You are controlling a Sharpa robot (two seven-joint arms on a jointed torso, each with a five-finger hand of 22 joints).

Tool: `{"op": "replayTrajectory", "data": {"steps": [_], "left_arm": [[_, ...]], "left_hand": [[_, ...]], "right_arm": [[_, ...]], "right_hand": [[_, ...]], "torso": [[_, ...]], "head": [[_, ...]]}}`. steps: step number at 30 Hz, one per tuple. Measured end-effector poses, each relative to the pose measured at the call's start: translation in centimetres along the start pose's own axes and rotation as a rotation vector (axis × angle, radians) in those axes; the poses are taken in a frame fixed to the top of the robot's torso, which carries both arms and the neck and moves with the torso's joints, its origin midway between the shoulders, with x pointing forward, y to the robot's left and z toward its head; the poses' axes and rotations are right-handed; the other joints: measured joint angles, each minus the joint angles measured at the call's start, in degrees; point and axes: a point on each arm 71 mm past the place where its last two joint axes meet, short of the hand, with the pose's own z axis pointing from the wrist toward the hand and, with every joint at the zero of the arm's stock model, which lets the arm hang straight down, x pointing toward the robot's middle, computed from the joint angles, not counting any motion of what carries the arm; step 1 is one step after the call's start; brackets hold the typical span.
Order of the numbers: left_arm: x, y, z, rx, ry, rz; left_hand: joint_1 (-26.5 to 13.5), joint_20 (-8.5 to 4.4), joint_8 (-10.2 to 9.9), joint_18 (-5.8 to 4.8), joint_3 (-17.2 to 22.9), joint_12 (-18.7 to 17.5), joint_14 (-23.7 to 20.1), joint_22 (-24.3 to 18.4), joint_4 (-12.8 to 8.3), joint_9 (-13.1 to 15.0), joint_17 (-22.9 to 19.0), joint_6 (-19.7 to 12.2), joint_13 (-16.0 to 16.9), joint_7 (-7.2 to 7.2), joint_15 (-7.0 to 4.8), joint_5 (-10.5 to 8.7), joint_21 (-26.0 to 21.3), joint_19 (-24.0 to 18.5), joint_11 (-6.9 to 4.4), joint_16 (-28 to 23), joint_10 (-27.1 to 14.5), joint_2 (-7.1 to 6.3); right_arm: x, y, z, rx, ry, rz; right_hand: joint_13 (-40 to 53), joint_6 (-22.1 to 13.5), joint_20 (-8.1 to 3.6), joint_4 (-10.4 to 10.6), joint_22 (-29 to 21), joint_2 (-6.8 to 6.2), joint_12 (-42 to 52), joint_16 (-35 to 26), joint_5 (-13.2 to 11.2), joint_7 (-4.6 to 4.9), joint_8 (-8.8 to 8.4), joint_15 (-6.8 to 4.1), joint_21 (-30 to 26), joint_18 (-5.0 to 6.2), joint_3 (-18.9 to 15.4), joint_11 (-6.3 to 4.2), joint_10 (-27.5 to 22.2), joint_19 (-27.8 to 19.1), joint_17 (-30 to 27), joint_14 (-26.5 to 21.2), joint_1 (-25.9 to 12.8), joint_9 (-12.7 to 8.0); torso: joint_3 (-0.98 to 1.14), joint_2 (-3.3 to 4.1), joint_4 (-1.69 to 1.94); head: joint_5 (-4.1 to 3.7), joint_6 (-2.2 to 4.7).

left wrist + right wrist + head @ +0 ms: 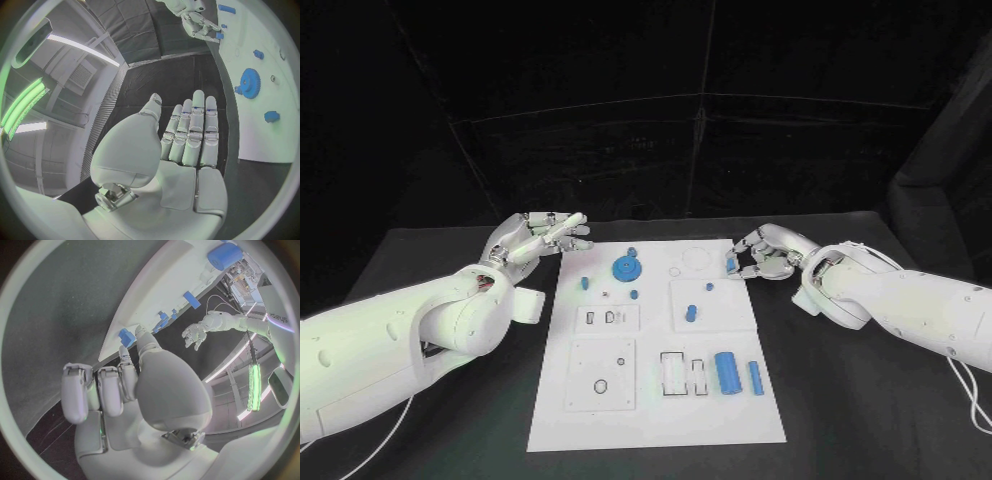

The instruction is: Assemble the parts on the task board

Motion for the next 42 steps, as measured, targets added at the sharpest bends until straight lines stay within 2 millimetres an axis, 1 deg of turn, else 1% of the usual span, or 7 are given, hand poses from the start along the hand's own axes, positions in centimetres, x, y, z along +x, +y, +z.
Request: {"op": "replayTrajectory", "data": {"steps": [3, 17, 21, 27, 33, 39, 42], "left_arm": [[0.0, 0.0, 0.0, 0.000, 0.000, 0.000], [-0.1, 0.1, 0.0, -0.001, -0.001, 0.001], [-0.1, 0.1, 0.0, -0.002, -0.001, 0.001], [-0.1, 0.1, 0.0, -0.002, -0.002, 0.001], [-0.1, 0.1, 0.0, -0.003, -0.002, 0.001], [-0.2, 0.0, -0.1, -0.003, -0.002, 0.001], [-0.1, 0.0, -0.1, -0.003, -0.002, 0.001]], "left_hand": [[0.00, 0.00, 0.00, 0.00, 0.00, 0.00, 0.00, 0.00, 0.00, 0.00, 0.00, 0.00, 0.00, 0.00, 0.00, 0.00, 0.00, 0.00, 0.00, 0.00, 0.00, 0.00], [0.00, 0.00, 0.00, 0.00, 0.16, 0.00, 0.00, -0.12, -0.16, 0.00, 0.11, 0.21, 0.00, -0.21, 0.00, 0.00, 0.00, 0.00, 0.00, -0.36, 0.00, 0.00], [0.00, 0.00, 0.00, 0.00, 0.16, 0.00, 0.00, -0.11, -0.15, 0.00, 0.11, 0.21, 0.00, -0.21, 0.00, 0.00, 0.00, 0.00, 0.00, -0.36, 0.00, 0.00], [0.00, 0.00, 0.00, 0.00, 0.16, 0.00, 0.00, -0.11, -0.15, 0.00, 0.11, 0.21, 0.00, -0.21, 0.00, 0.00, 0.00, 0.00, 0.00, -0.35, 0.00, 0.00], [0.00, 0.00, 0.00, 0.00, 0.16, 0.00, 0.00, -0.11, -0.15, 0.00, 0.10, 0.21, 0.00, -0.21, 0.00, 0.00, 0.00, 0.00, 0.00, -0.35, 0.00, 0.00], [0.00, 0.00, 0.00, 0.01, -0.01, 0.00, 0.00, -0.11, -0.32, 0.00, 0.16, 0.21, 0.00, -0.21, 0.00, 0.00, 0.00, 0.00, 0.00, -0.35, 0.00, 0.00], [0.00, 0.00, 0.00, 0.01, -0.01, 0.00, 0.00, -0.12, -0.32, 0.00, 0.15, 0.21, 0.00, -0.21, 0.00, 0.00, 0.00, 0.00, 0.00, -0.35, 0.00, 0.00]], "right_arm": [[0.1, 0.0, 0.0, 0.000, 0.003, 0.001], [0.3, -0.1, 0.2, 0.001, 0.004, 0.000], [0.3, -0.1, 0.3, 0.003, 0.003, 0.000], [0.2, -0.1, 0.3, 0.003, -0.008, -0.004], [0.2, 0.4, 0.2, -0.014, -0.031, -0.006], [0.4, 2.0, -0.4, -0.056, -0.046, 0.007], [0.7, 3.2, -0.7, -0.083, -0.045, 0.021]], "right_hand": [[0.00, 0.23, 0.00, -0.22, 0.00, 0.26, 0.02, 0.00, -0.25, 0.23, 0.00, 0.00, 0.00, 0.00, 0.22, 0.00, 0.00, 0.00, 0.00, 0.00, 0.26, 0.00], [0.41, 3.62, -0.44, -1.51, -0.01, 3.28, 0.96, 0.21, -3.80, -0.77, 0.69, -0.47, 0.00, 0.00, 2.66, -0.46, 0.43, 0.01, 0.00, -0.02, 0.67, 0.02], [3.79, 5.60, -0.97, -2.13, -0.01, 4.56, 1.06, 0.21, -5.64, -1.33, 1.23, -1.16, 0.00, -0.01, 4.38, -1.36, 0.31, 0.09, 0.00, 0.12, 1.40, 0.07], [4.04, 6.84, -1.40, -3.40, -0.01, 4.77, 0.60, 0.40, -6.79, -1.58, 2.04, -1.78, 0.00, 0.00, 6.45, -1.98, 0.33, 0.05, -0.01, 0.09, 1.26, 0.05], [4.04, 6.94, -1.76, -3.86, -0.02, 4.94, 0.57, 0.46, -6.98, -1.48, 2.05, -1.98, 0.00, 0.00, 7.38, -2.18, 0.53, 0.10, 0.04, -0.10, 1.09, 0.07], [4.04, 6.94, -1.76, -3.62, -0.02, 5.52, 0.57, 0.46, -5.51, -1.48, 2.04, -1.98, 0.33, 0.00, 7.77, -2.18, 0.53, 0.10, 0.04, -0.10, 0.52, 0.05], [4.00, 6.92, -1.76, -3.48, -0.02, 5.32, 0.56, 0.46, -3.82, -1.49, 2.02, -1.98, 0.33, 0.00, 7.64, -2.18, 0.53, 0.10, 0.03, -0.10, -0.15, -0.02]], "torso": [[-0.01, 0.00, 0.00], [-0.02, -0.01, 0.04], [-0.02, -0.02, 0.05], [-0.02, -0.03, 0.05], [0.01, -0.03, 0.09], [0.00, -0.11, 0.07], [-0.09, -0.18, 0.05]], "head": [[0.00, -0.02], [0.12, -0.15], [0.09, -0.24], [0.13, -0.30], [0.26, -0.30], [0.30, -0.08], [0.26, -0.06]]}}
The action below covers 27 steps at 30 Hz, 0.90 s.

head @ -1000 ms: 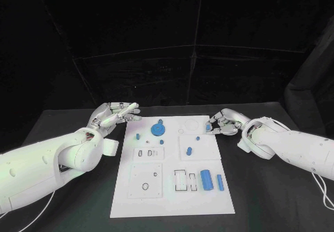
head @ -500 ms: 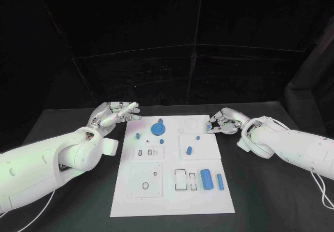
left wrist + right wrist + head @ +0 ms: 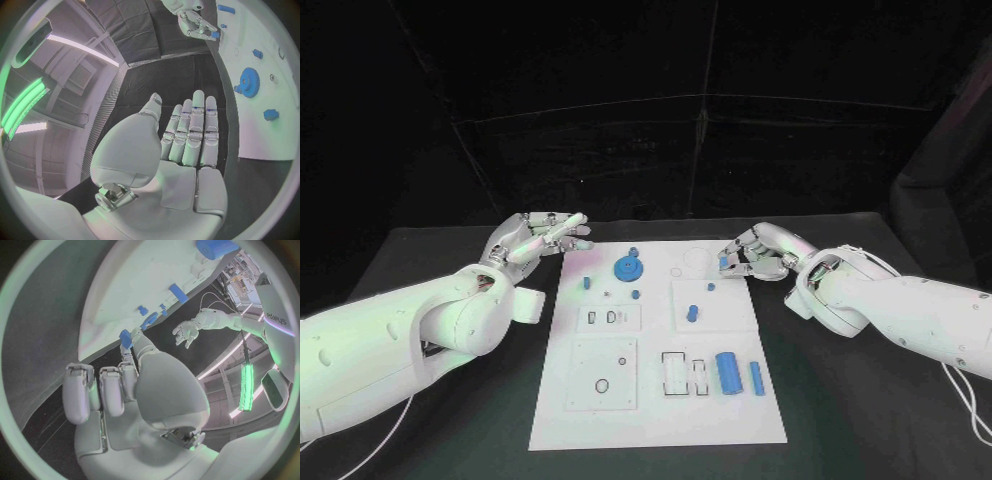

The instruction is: Assemble the parts on the task board

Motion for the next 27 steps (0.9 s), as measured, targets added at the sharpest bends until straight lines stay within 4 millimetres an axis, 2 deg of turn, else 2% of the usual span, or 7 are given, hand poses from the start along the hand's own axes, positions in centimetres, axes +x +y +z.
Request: {"op": "replayTrajectory", "data": {"steps": [4, 8, 10, 14, 17, 21, 27], "left_arm": [[0.0, 0.0, 0.0, 0.000, 0.001, 0.000], [0.0, 0.0, 0.0, 0.000, -0.001, 0.001], [0.0, 0.0, 0.0, 0.000, -0.001, 0.001], [0.0, 0.0, 0.1, 0.001, -0.001, 0.001], [0.0, 0.0, 0.2, 0.001, 0.000, 0.001], [0.0, 0.0, 0.2, 0.002, -0.001, 0.001], [0.0, -0.1, 0.2, 0.005, -0.001, 0.002]], "left_hand": [[0.00, 0.00, 0.00, -0.01, 0.00, 0.00, 0.00, -0.04, 0.00, 0.00, 0.00, 0.00, 0.00, 0.00, 0.00, 0.00, 0.00, 0.00, 0.00, 0.00, 0.00, 0.00], [0.00, 0.00, 0.00, 0.00, 0.00, 0.00, 0.00, -0.03, 0.00, 0.00, -0.01, 0.00, 0.00, 0.00, 0.00, 0.00, 0.00, 0.00, 0.00, 0.00, 0.00, 0.00], [0.00, 0.00, 0.00, 0.00, 0.00, 0.00, 0.00, -0.03, 0.00, 0.00, -0.01, 0.00, 0.00, 0.00, 0.00, 0.00, 0.00, 0.00, 0.00, 0.00, 0.00, 0.00], [0.00, 0.00, 0.00, -0.01, 0.00, 0.00, 0.00, -0.03, 0.00, 0.00, -0.01, 0.00, 0.00, 0.00, 0.00, 0.00, 0.00, 0.00, 0.00, 0.00, 0.00, 0.00], [0.00, 0.00, 0.00, 0.00, 0.00, 0.00, 0.00, -0.03, 0.00, 0.00, -0.01, 0.00, 0.00, 0.00, 0.00, 0.00, 0.00, 0.00, 0.00, 0.00, 0.00, 0.00], [0.24, 0.00, 0.00, 0.00, 0.00, -0.22, 0.00, -0.03, 0.00, 0.00, -0.01, 0.00, 0.00, 0.00, 0.00, 0.00, 0.00, 0.00, 0.00, 0.00, 0.00, 0.24], [0.23, 0.00, 0.00, 0.00, 0.00, -0.22, 0.00, -0.03, 0.00, 0.00, -0.01, 0.00, 0.00, 0.00, 0.00, 0.00, 0.00, 0.00, 0.00, 0.00, 0.00, 0.24]], "right_arm": [[0.6, 2.3, 0.3, -0.038, 0.004, 0.020], [1.4, 4.4, 0.9, -0.049, 0.016, 0.034], [2.3, 5.7, 1.5, -0.051, 0.030, 0.042], [4.3, 8.8, 2.6, -0.070, 0.064, 0.052], [5.6, 10.8, 3.3, -0.089, 0.087, 0.047], [7.1, 12.7, 4.2, -0.111, 0.107, 0.018], [8.8, 14.0, 5.3, -0.115, 0.131, -0.021]], "right_hand": [[-0.91, 0.00, 0.00, 0.22, 0.00, -0.45, -0.12, 0.21, 0.71, 0.00, 0.00, 0.00, 0.00, -0.01, 0.10, -0.12, 0.12, 0.00, 0.00, 0.00, -1.03, -0.14], [-1.29, -0.01, 0.00, 0.23, 0.00, -0.68, -0.40, 0.21, 0.74, -0.01, 0.00, 0.00, 0.00, -0.01, 0.10, -0.19, 0.19, 0.00, -0.01, 0.00, -1.27, -0.21], [-1.29, -0.01, 0.00, 0.19, 0.00, -0.68, -0.56, 0.21, 0.75, -0.01, 0.00, 0.00, 0.00, -0.01, 0.14, -0.19, 0.20, 0.00, -0.01, 0.00, -1.27, -0.25], [-1.30, -0.02, 0.00, -0.04, 0.00, -0.76, -0.61, 0.21, 0.75, -0.02, -0.03, 0.00, 0.00, 0.00, 0.37, -0.41, -0.03, 0.00, -0.01, 0.00, -1.35, -0.25], [-1.30, -0.04, 0.00, -0.04, -0.01, -0.83, -0.66, 0.21, 0.75, -0.05, -0.04, 0.00, 0.00, 0.00, 0.38, -0.40, -0.01, 0.00, -0.01, 0.00, -1.42, -0.25], [-1.29, -0.07, 0.00, -0.04, -0.01, -0.83, -0.82, 0.21, 0.75, -0.07, -0.05, 0.00, 0.00, 0.00, 0.38, -0.40, -0.01, 0.00, -0.01, -0.01, -1.42, -0.25], [-1.29, -0.10, 0.00, -0.19, -0.01, -0.99, -1.12, 0.20, 0.98, -0.10, -0.29, 0.01, 0.00, 0.00, 0.52, -0.18, -0.23, 0.00, -0.02, -0.01, -1.56, -0.22]], "torso": [[-0.21, -0.23, -0.03], [-0.46, -0.47, 0.00], [-0.52, -0.55, 0.03], [-0.76, -0.77, 0.30], [-0.95, -0.86, 0.56], [-1.13, -0.94, 0.72], [-1.20, -0.97, 0.73]], "head": [[0.29, -0.20], [0.99, -0.66], [1.27, -0.81], [1.94, -1.16], [2.05, -1.42], [2.32, -1.64], [2.99, -1.92]]}}
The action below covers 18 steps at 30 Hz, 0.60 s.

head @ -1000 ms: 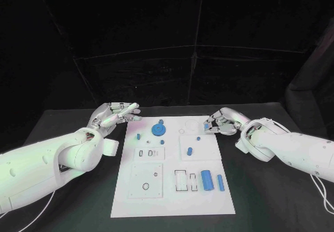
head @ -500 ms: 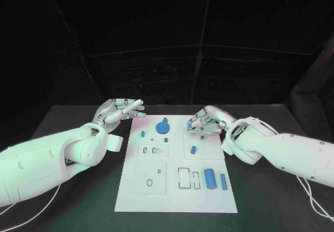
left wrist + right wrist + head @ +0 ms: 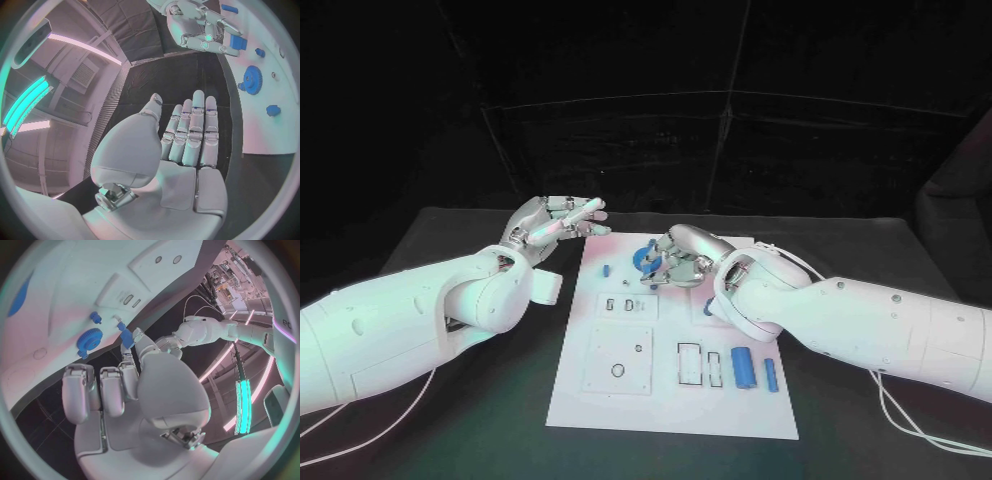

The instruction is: Assemble the parts on the task board

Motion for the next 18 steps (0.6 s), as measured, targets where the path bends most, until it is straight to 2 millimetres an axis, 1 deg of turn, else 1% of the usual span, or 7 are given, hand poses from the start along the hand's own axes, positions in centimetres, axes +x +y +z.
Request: {"op": "replayTrajectory", "data": {"steps": [6, 8, 18], "left_arm": [[0.1, 0.0, 0.1, 0.002, 0.002, -0.001], [0.1, 0.0, 0.1, 0.002, 0.002, 0.000], [0.1, 0.0, 0.2, 0.002, 0.001, 0.000]], "left_hand": [[0.00, 0.00, 0.00, 0.00, 0.00, 0.00, 0.00, 0.00, 0.00, 0.00, 0.00, 0.00, 0.00, 0.00, 0.00, 0.00, 0.00, 0.00, 0.00, 0.00, 0.00, 0.00], [0.00, 0.00, 0.00, 0.00, 0.00, 0.00, 0.00, 0.01, 0.00, 0.00, 0.00, 0.00, 0.00, 0.00, 0.00, 0.00, 0.00, 0.00, 0.00, 0.00, 0.00, 0.00], [0.00, 0.00, 0.00, 0.00, 0.00, 0.00, 0.00, 0.01, 0.00, 0.00, 0.04, 0.00, 0.00, 0.00, 0.00, 0.00, 0.00, 0.00, 0.00, 0.00, 0.00, 0.00]], "right_arm": [[1.4, 0.4, 0.6, 0.010, 0.030, -0.025], [1.7, 0.5, 0.8, 0.009, 0.037, -0.036], [3.0, 1.1, 0.9, -0.005, 0.064, -0.081]], "right_hand": [[0.00, -0.04, 0.00, 0.00, 0.00, -0.03, -0.01, 0.00, 0.00, -0.04, -0.08, 0.01, 0.00, 0.00, 0.00, 0.00, 0.00, 0.00, -0.01, 0.00, -0.02, 0.02], [-0.04, -0.05, 0.00, 0.00, 0.00, -0.23, -0.01, 0.00, 0.00, -0.05, -0.09, 0.01, 0.00, 0.00, 0.00, 0.00, 0.00, 0.00, 0.00, 0.00, -0.22, 0.03], [-0.42, -0.06, 0.00, 0.15, 0.00, -0.31, 0.00, 0.00, 0.00, -0.07, -0.41, 0.01, 0.00, 0.00, 0.15, 0.00, 0.00, 0.00, -0.01, 0.00, -0.29, 0.03]], "torso": [[0.04, 0.00, 0.00], [0.06, 0.00, 0.00], [0.18, 0.04, 0.03]], "head": [[0.15, -0.30], [0.25, -0.37], [0.63, -0.77]]}}
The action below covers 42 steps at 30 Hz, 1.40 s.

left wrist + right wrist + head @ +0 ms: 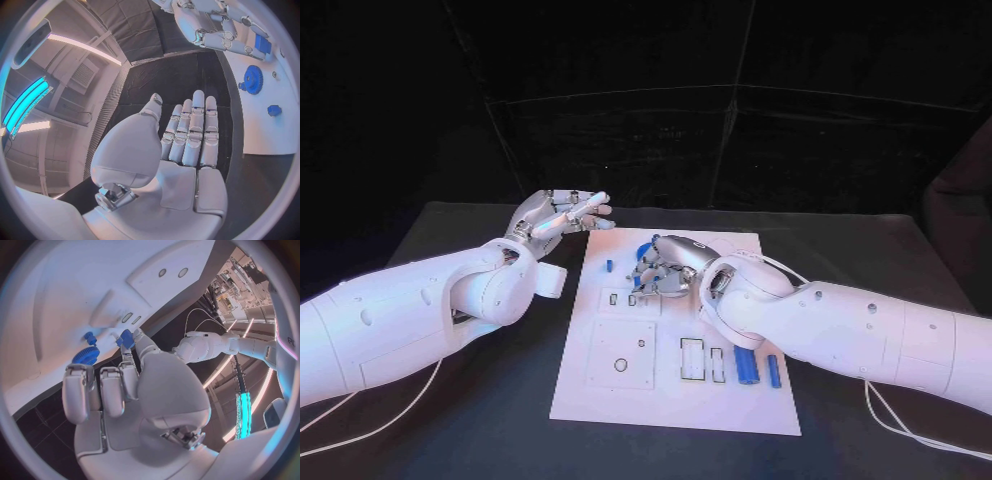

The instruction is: Assemble the parts on the task board

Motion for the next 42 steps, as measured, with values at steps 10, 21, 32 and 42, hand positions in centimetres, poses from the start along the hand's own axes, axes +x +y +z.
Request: {"op": "replayTrajectory", "data": {"steps": [10, 21, 32, 42], "left_arm": [[0.0, 0.0, 0.0, 0.000, 0.000, 0.000], [-0.1, 0.1, 0.1, 0.000, 0.000, 0.000], [-0.1, 0.1, 0.1, -0.001, 0.000, 0.000], [-0.1, 0.1, 0.1, -0.001, -0.001, 0.001]], "left_hand": [[0.00, 0.00, 0.00, 0.00, 0.00, 0.00, 0.00, 0.00, 0.00, 0.00, -0.01, 0.00, 0.00, 0.00, 0.00, 0.00, 0.00, 0.00, 0.00, 0.00, 0.00, 0.00], [0.00, 0.00, 0.00, 0.00, 0.00, 0.00, 0.00, 0.01, 0.00, 0.00, -0.01, 0.00, 0.00, 0.00, 0.00, 0.00, 0.00, 0.00, 0.00, 0.00, 0.00, 0.00], [0.00, 0.00, 0.00, 0.00, 0.00, 0.00, 0.00, 0.01, 0.00, 0.00, -0.02, 0.00, 0.00, 0.00, 0.00, 0.00, 0.00, 0.00, 0.00, 0.00, 0.00, 0.00], [0.00, 0.00, 0.00, 0.00, 0.00, 0.00, 0.00, -0.04, 0.00, 0.00, -0.02, 0.00, 0.00, 0.00, 0.00, 0.00, 0.00, 0.00, 0.00, 0.00, 0.00, 0.00]], "right_arm": [[0.7, 0.0, -0.1, -0.002, 0.029, -0.031], [1.3, -0.1, -0.4, -0.003, 0.059, -0.060], [1.3, -0.1, -0.4, -0.005, 0.063, -0.078], [1.3, -0.1, -0.5, -0.005, 0.065, -0.097]], "right_hand": [[-0.24, 0.28, 0.00, 0.00, 0.00, 0.00, 0.02, 0.00, -0.01, -0.05, 0.01, 0.00, 0.00, 0.00, -0.01, 0.00, 0.00, 0.00, 0.00, 0.00, 0.01, -0.03], [0.15, 0.28, 0.00, 0.00, 0.00, -0.09, 0.03, 0.00, -0.13, -0.06, 0.15, 0.01, 0.00, 0.00, -0.02, 0.00, 0.00, 0.00, -0.01, 0.00, 0.08, -0.05], [0.76, 0.26, 0.00, 0.07, 0.00, -0.16, -0.32, 0.00, -0.16, -0.09, 0.00, 0.01, 0.00, 0.00, -0.10, 0.00, 0.00, 0.00, -0.01, 0.00, 0.01, -0.04], [0.46, 0.31, 0.00, 0.07, 0.00, -1.07, -0.83, 0.00, -0.47, -0.28, -0.01, 0.01, 0.00, 0.00, -0.10, -0.01, -0.41, 0.00, -0.01, 0.00, -0.89, -0.02]], "torso": [[0.02, 0.01, 0.02], [0.04, 0.03, 0.02], [0.04, 0.03, 0.01], [0.03, 0.01, 0.00]], "head": [[0.13, -0.35], [0.22, -0.66], [0.22, -0.82], [0.23, -0.90]]}}
